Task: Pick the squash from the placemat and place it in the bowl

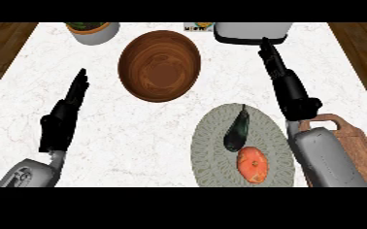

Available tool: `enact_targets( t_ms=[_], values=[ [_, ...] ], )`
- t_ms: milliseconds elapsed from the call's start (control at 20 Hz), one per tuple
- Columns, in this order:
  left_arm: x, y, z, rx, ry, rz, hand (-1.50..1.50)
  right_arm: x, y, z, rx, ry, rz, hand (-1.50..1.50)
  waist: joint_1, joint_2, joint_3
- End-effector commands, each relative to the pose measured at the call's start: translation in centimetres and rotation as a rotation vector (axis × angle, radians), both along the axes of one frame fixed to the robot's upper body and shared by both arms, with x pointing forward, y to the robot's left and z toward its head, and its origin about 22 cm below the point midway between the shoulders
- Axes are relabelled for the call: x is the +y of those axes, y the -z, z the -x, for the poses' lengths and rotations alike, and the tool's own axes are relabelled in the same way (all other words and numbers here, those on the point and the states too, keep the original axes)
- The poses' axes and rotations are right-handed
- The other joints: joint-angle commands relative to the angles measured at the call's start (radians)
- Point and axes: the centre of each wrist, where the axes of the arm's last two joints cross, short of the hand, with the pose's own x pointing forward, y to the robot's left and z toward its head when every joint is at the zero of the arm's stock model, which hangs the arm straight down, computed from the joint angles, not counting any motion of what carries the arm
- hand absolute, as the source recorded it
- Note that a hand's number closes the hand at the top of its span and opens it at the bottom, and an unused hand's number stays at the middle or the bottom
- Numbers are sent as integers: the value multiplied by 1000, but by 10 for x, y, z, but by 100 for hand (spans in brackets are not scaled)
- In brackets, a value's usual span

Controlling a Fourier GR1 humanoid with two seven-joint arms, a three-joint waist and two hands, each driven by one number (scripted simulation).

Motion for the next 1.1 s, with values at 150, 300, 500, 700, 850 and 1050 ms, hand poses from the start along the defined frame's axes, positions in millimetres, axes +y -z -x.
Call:
enact_targets(
  t_ms=[150, 300, 500, 700, 850, 1050],
  values=[
    [-30, 0, 6, 39, 130, 240, 0, -18, -5, 54, -21, 86, 157, 150, -66, 1, 16],
    [-40, 3, 13, 100, 138, 311, 0, -113, 26, 67, 125, 399, 589, 150, -159, 3, -8],
    [-46, 2, 16, 118, 217, 402, 0, -39, 51, 136, 3, 518, 257, -150, -89, 1, 16],
    [-50, 2, 11, 123, 250, 426, 0, -10, 40, 184, -88, 254, 387, -150, -61, 6, 16],
    [-50, -4, 10, 123, 266, 430, 0, -20, 37, 197, -9, 325, 610, -150, -51, 9, 12],
    [-57, 4, 13, 130, 268, 416, 0, -41, 15, 198, 96, 445, 830, -150, -48, 15, 8]
  ],
)
